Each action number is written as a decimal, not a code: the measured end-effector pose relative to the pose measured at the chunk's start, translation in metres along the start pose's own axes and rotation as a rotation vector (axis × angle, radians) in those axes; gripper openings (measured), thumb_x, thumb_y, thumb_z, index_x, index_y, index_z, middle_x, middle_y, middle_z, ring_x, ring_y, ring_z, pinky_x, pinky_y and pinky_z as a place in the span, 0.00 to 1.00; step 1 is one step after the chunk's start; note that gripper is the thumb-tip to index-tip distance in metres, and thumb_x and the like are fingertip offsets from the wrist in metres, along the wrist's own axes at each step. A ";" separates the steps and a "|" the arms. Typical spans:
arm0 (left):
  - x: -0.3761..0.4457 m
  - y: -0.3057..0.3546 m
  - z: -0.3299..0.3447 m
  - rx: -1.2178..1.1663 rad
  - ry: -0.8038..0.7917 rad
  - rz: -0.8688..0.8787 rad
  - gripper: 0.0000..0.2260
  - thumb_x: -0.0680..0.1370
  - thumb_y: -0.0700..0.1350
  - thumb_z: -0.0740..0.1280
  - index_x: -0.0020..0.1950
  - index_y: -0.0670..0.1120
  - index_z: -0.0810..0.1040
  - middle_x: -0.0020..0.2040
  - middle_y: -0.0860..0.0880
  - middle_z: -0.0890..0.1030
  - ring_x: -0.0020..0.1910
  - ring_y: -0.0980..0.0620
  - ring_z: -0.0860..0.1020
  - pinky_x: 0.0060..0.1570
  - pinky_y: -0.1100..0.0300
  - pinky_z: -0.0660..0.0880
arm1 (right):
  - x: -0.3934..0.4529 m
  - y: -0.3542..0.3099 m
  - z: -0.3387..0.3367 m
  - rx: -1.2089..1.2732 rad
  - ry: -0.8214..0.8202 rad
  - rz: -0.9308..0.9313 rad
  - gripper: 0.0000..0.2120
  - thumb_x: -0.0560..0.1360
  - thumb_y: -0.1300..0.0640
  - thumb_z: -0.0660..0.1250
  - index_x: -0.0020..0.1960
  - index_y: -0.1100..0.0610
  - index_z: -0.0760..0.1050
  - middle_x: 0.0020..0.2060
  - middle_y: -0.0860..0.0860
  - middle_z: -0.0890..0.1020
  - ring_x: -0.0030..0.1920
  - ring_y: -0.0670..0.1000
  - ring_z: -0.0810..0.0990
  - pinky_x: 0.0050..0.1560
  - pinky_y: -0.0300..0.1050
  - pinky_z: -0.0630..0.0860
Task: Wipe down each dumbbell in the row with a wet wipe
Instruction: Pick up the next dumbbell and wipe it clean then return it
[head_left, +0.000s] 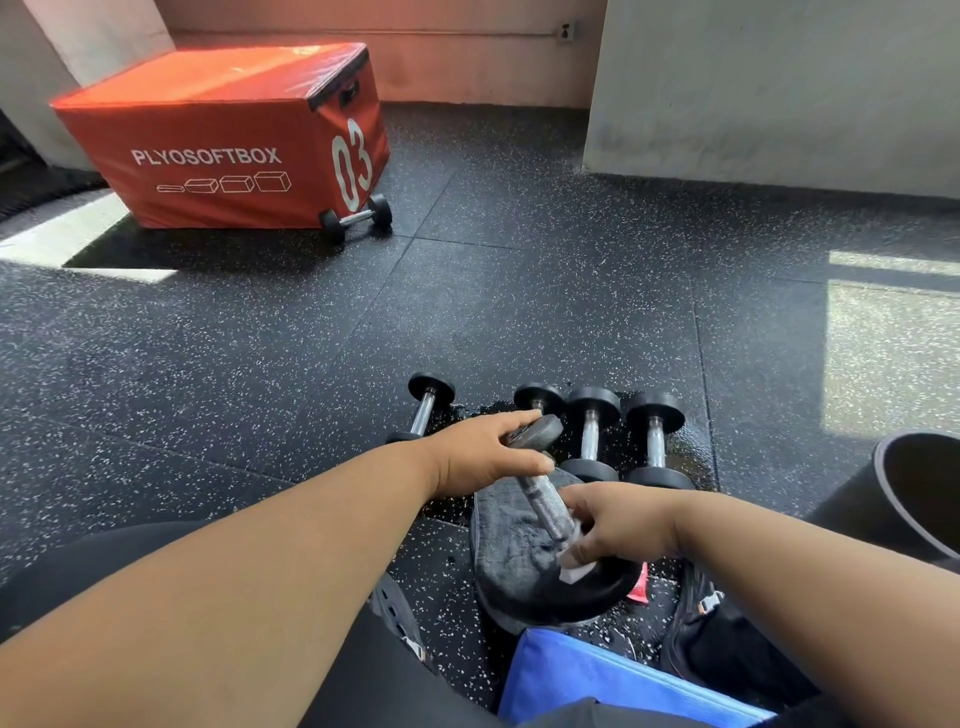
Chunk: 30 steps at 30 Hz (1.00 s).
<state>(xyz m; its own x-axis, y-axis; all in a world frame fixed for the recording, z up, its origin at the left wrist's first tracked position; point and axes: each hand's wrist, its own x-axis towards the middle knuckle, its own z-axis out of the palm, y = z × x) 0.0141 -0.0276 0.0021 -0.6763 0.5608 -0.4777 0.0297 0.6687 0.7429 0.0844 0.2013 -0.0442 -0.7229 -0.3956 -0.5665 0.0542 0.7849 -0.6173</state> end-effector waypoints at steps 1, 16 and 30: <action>0.002 0.000 0.002 0.005 0.012 0.016 0.42 0.74 0.60 0.78 0.85 0.59 0.63 0.77 0.53 0.75 0.70 0.54 0.76 0.73 0.55 0.70 | 0.000 0.002 0.001 0.033 -0.001 -0.003 0.21 0.70 0.49 0.81 0.61 0.45 0.79 0.55 0.43 0.86 0.57 0.47 0.85 0.66 0.53 0.79; 0.013 -0.004 0.063 -0.578 -0.012 -0.448 0.20 0.83 0.65 0.67 0.63 0.51 0.82 0.53 0.51 0.84 0.52 0.49 0.79 0.68 0.46 0.77 | 0.014 0.004 0.011 0.185 0.056 0.010 0.22 0.72 0.49 0.81 0.64 0.46 0.79 0.51 0.45 0.87 0.52 0.48 0.86 0.59 0.47 0.82; 0.033 -0.011 0.075 -0.707 -0.022 -0.483 0.16 0.88 0.53 0.63 0.67 0.43 0.79 0.53 0.45 0.89 0.46 0.47 0.87 0.52 0.48 0.83 | 0.018 0.003 -0.015 -0.092 -0.031 0.078 0.19 0.74 0.45 0.79 0.63 0.47 0.82 0.37 0.41 0.78 0.38 0.42 0.75 0.43 0.41 0.72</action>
<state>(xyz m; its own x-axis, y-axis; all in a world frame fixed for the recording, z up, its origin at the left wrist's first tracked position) 0.0468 0.0199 -0.0570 -0.4823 0.3070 -0.8204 -0.7286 0.3794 0.5703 0.0610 0.2034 -0.0483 -0.6975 -0.3448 -0.6282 0.0450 0.8539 -0.5186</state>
